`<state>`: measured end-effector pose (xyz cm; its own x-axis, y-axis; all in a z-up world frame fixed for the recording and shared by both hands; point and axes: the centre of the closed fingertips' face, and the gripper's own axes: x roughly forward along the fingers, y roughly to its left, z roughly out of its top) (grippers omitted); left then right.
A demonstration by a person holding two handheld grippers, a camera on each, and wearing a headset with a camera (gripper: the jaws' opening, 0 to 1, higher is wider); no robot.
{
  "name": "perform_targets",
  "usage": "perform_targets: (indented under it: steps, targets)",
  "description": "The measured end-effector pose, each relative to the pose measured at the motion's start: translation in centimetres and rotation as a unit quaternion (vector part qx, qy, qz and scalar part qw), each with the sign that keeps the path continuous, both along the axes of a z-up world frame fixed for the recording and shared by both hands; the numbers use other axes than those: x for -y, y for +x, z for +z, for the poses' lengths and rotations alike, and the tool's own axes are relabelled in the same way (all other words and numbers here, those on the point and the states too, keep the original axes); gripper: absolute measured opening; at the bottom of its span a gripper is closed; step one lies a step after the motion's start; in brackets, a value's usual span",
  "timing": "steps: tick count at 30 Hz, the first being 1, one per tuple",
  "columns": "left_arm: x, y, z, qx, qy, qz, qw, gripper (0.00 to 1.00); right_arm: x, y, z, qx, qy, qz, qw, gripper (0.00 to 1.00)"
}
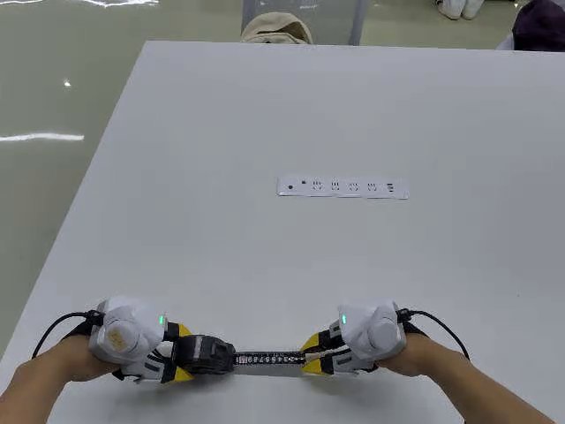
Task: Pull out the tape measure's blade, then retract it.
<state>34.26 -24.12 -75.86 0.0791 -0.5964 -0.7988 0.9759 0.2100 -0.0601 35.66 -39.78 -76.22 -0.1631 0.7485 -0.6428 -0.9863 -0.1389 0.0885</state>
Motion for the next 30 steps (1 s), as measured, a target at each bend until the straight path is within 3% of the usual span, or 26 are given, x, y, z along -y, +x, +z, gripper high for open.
perform_targets:
  steps: [30]
  targets:
    - [0.0, 0.0, 0.0, 0.002, 0.003, -0.001, 1.0, 0.29, 1.5, 0.1, 0.1, -0.003, -0.002, -0.003, 1.0, 0.09]
